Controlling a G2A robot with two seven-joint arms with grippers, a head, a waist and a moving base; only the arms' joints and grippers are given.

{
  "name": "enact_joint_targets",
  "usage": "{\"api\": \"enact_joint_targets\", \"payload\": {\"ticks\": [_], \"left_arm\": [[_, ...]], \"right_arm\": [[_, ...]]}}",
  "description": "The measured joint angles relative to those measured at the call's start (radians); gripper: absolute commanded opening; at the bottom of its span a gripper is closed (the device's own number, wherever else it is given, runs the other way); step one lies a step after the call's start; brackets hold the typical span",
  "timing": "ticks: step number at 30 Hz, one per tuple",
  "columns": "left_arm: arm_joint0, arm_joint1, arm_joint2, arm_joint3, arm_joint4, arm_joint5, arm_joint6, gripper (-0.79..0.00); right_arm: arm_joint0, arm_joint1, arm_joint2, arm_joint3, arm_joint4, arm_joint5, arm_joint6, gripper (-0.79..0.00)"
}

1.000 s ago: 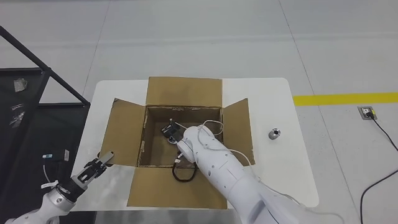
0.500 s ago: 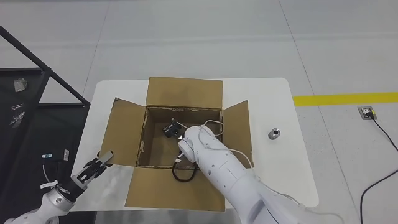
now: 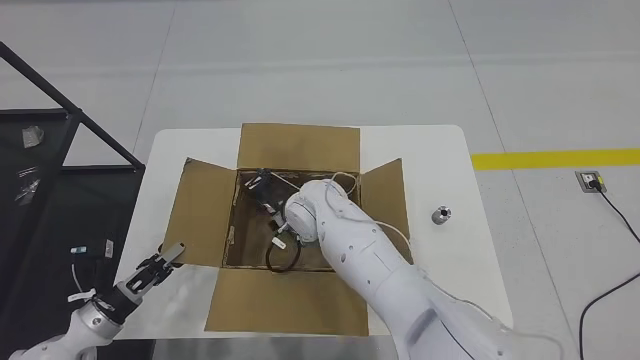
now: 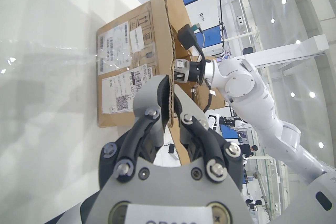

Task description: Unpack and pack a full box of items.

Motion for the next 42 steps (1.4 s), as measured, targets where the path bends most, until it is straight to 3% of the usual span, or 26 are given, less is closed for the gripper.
{"api": "enact_joint_targets", "payload": {"ticks": [1,2,3,12,18,22,30,42], "left_arm": [[0.001,0.0,0.001,-0.001,-0.003,-0.002,0.001,-0.416],[0.002,0.0,0.001,-0.001,-0.005,-0.003,0.001,-0.074],[0.004,0.0,0.0,-0.001,-0.007,-0.004,0.002,0.0],[0.006,0.003,-0.037,0.007,-0.082,-0.004,0.002,0.0],[0.005,0.005,-0.047,0.008,-0.094,-0.002,-0.004,0.0],[0.007,0.005,-0.049,0.008,-0.095,-0.002,-0.004,0.0],[0.012,0.005,-0.058,0.007,-0.106,-0.007,0.012,0.0],[-0.009,0.009,-0.077,-0.016,-0.102,0.003,0.022,0.0]], "right_arm": [[0.0,0.005,0.004,-0.021,-0.003,-0.015,0.012,-0.785],[-0.001,0.01,0.007,-0.038,-0.006,-0.023,0.021,-0.785],[-0.003,0.015,0.009,-0.055,-0.011,-0.027,0.033,-0.785],[-0.088,0.1,0.085,-0.351,-0.076,-0.048,0.22,-0.785],[-0.263,0.183,0.183,-0.676,-0.212,0.021,0.384,-0.785],[-0.387,0.223,0.25,-0.871,-0.266,0.008,0.429,-0.785],[-0.559,0.266,0.352,-1.177,-0.314,-0.011,0.39,-0.785],[-0.79,0.299,0.461,-1.569,-0.439,0.139,0.213,-0.785]]}}
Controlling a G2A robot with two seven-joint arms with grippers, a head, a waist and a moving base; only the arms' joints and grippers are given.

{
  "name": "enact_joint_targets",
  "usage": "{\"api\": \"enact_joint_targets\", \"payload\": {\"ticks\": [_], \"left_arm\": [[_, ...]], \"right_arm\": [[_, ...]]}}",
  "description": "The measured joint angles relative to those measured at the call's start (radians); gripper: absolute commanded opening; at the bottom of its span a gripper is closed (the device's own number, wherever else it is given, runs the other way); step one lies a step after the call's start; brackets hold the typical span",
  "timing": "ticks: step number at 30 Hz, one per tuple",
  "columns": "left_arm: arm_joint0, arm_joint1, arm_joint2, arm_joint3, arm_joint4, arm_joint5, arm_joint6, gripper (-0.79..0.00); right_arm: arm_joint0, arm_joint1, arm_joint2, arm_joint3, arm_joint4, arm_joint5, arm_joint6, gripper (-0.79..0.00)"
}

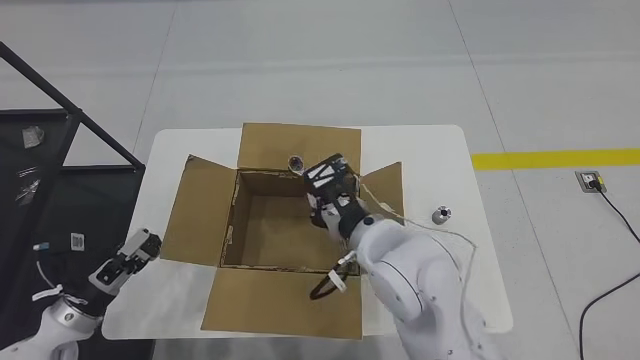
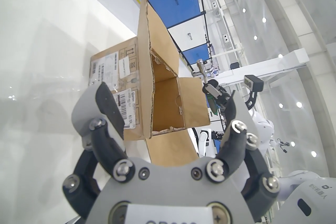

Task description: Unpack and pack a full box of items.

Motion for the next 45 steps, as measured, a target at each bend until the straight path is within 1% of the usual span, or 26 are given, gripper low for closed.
{"api": "enact_joint_targets", "payload": {"ticks": [2,4,8,12,16,18,19,20,21,23,24,25,31,37,40,45], "left_arm": [[-0.008,0.001,-0.003,-0.001,0.003,0.004,-0.001,0.0],[-0.017,0.003,-0.008,-0.004,0.015,0.008,-0.003,0.0],[-0.052,0.01,-0.022,-0.002,0.052,0.02,-0.024,0.0],[-0.113,0.021,-0.028,0.029,0.069,0.056,-0.089,0.0],[-0.183,0.031,-0.011,0.081,0.041,0.102,-0.17,0.0],[-0.207,0.035,-0.001,0.095,0.049,0.11,-0.19,0.0],[-0.218,0.036,0.007,0.101,0.058,0.108,-0.194,-0.068],[-0.224,0.036,0.015,0.103,0.063,0.106,-0.197,-0.197],[-0.229,0.037,0.022,0.105,0.07,0.104,-0.198,-0.397],[-0.237,0.037,0.037,0.109,0.085,0.104,-0.187,-0.6],[-0.239,0.037,0.044,0.109,0.089,0.105,-0.182,-0.717],[-0.242,0.037,0.052,0.11,0.092,0.109,-0.178,-0.785],[-0.254,0.04,0.077,0.107,0.1,0.13,-0.179,-0.785],[-0.265,0.043,0.094,0.118,0.107,0.147,-0.174,-0.785],[-0.268,0.044,0.1,0.126,0.105,0.148,-0.172,-0.785],[-0.268,0.046,0.103,0.137,0.1,0.144,-0.166,-0.785]], "right_arm": [[-0.04,0.004,0.024,-0.048,-0.004,0.024,-0.035,-0.785],[-0.063,0.008,0.031,-0.068,0.005,0.016,-0.036,-0.785],[-0.064,0.008,0.031,-0.067,0.006,0.003,-0.021,-0.785],[-0.064,0.008,0.031,-0.067,0.006,0.004,-0.022,-0.785],[-0.065,0.008,0.029,-0.065,0.007,0.003,-0.025,-0.785],[-0.072,0.009,0.02,-0.053,0.016,-0.01,-0.047,-0.785],[-0.072,0.01,0.015,-0.045,0.019,-0.015,-0.061,-0.785],[-0.071,0.01,0.013,-0.04,0.02,-0.015,-0.069,-0.785],[-0.07,0.01,0.012,-0.038,0.023,-0.014,-0.077,-0.785],[-0.075,0.011,0.018,-0.046,0.038,-0.01,-0.096,-0.785],[-0.081,0.013,0.025,-0.053,0.048,-0.011,-0.104,-0.785],[-0.092,0.015,0.036,-0.066,0.06,-0.016,-0.111,-0.785],[-0.189,0.031,0.116,-0.176,0.077,-0.02,-0.152,-0.785],[-0.302,0.046,0.19,-0.284,0.025,0.012,-0.197,-0.785],[-0.341,0.051,0.222,-0.308,0.002,0.036,-0.206,-0.785],[-0.375,0.058,0.272,-0.314,-0.047,0.095,-0.212,-0.785]]}}
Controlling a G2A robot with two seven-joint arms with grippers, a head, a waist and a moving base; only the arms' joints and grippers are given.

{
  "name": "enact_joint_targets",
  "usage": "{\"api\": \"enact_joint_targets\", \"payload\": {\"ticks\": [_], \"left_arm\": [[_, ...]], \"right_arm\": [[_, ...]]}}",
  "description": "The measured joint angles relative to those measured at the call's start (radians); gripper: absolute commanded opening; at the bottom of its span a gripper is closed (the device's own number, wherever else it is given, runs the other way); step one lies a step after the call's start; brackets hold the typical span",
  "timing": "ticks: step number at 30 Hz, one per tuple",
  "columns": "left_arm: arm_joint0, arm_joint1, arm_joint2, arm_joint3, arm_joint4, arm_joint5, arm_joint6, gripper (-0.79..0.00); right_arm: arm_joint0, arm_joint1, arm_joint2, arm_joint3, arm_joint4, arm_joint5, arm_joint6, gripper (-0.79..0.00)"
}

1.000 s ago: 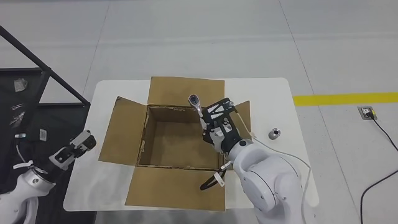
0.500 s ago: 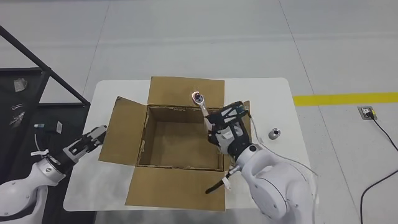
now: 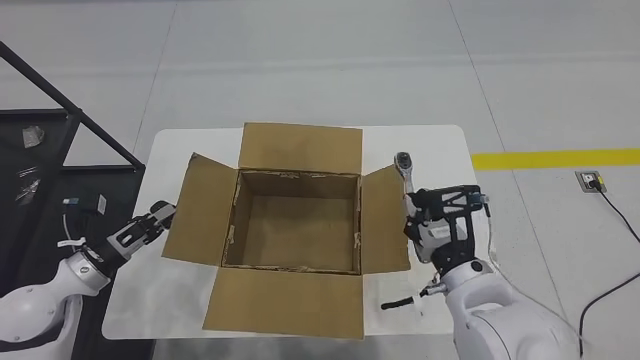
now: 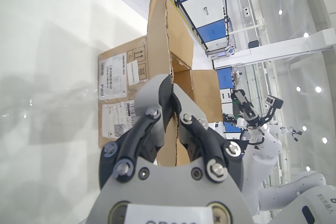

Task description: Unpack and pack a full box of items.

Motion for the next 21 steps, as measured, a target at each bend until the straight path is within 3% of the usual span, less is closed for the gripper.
{"api": "enact_joint_targets", "payload": {"ticks": [8,9,11,12,13,21], "left_arm": [[0.012,0.005,-0.006,-0.005,-0.008,-0.008,-0.001,-0.785],[0.013,0.005,-0.007,-0.005,-0.008,-0.008,-0.001,-0.727],[0.015,0.006,-0.008,-0.006,-0.009,-0.008,0.004,-0.382],[0.016,0.007,-0.01,-0.007,-0.012,-0.007,0.007,-0.139],[0.017,0.007,-0.013,-0.007,-0.017,-0.006,0.01,-0.009],[0.015,0.011,-0.017,0.003,-0.044,0.018,0.01,0.0]], "right_arm": [[-0.04,0.01,0.07,0.003,0.049,0.012,-0.011,-0.785],[-0.043,0.011,0.075,0.006,0.05,0.013,-0.009,-0.785],[-0.05,0.013,0.084,0.014,0.051,0.014,-0.006,-0.785],[-0.052,0.014,0.087,0.018,0.053,0.013,-0.006,-0.785],[-0.055,0.016,0.09,0.022,0.056,0.013,-0.007,-0.785],[-0.074,0.024,0.103,0.027,0.073,0.016,-0.02,-0.785]]}}
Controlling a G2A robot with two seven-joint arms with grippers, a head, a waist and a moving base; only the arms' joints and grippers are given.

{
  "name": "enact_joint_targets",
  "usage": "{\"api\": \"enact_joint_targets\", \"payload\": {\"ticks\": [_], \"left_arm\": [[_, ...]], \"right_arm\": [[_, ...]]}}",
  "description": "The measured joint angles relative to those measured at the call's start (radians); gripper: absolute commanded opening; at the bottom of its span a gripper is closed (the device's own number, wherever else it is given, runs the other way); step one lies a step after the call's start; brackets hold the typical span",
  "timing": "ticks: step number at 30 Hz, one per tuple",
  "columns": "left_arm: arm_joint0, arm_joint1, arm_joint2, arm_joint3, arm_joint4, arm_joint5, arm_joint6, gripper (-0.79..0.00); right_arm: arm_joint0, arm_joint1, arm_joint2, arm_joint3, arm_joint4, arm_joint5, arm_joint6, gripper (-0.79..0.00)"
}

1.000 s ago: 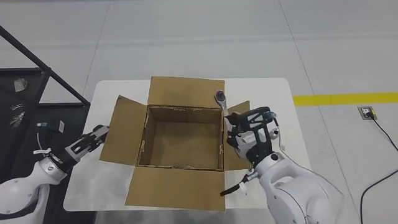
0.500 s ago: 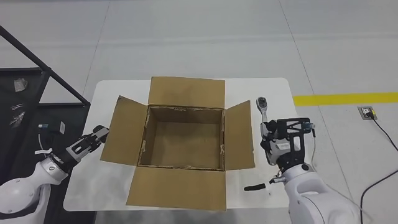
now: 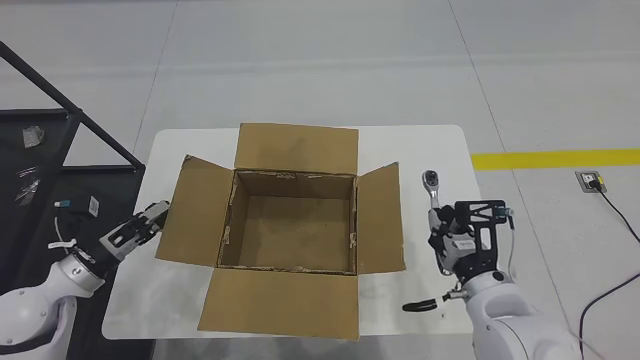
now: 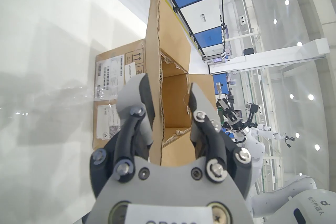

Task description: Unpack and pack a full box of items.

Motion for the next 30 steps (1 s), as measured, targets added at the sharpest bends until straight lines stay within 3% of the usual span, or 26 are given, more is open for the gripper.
{"api": "enact_joint_targets", "payload": {"ticks": [5,6,8,9,14,30], "left_arm": [[-0.003,0.002,0.016,0.003,0.012,0.001,-0.007,0.0],[-0.004,0.002,0.02,0.004,0.015,0.001,-0.007,-0.049],[-0.007,0.002,0.03,0.006,0.02,0.0,-0.008,-0.212],[-0.008,0.002,0.034,0.007,0.022,-0.001,-0.008,-0.379],[-0.011,0.003,0.049,0.013,0.024,-0.005,-0.003,-0.785],[-0.023,0.012,0.034,0.054,0.014,-0.013,0.002,-0.785]], "right_arm": [[-0.002,0.005,-0.003,0.012,0.011,-0.005,-0.003,-0.785],[-0.001,0.006,-0.005,0.019,0.013,-0.006,-0.003,-0.785],[0.004,0.007,-0.009,0.041,0.012,-0.004,-0.008,-0.785],[0.008,0.008,-0.01,0.054,0.006,0.001,-0.01,-0.785],[0.038,0.01,-0.025,0.146,-0.048,0.05,-0.018,-0.785],[0.13,0.023,-0.003,0.366,-0.054,0.064,-0.018,-0.785]]}}
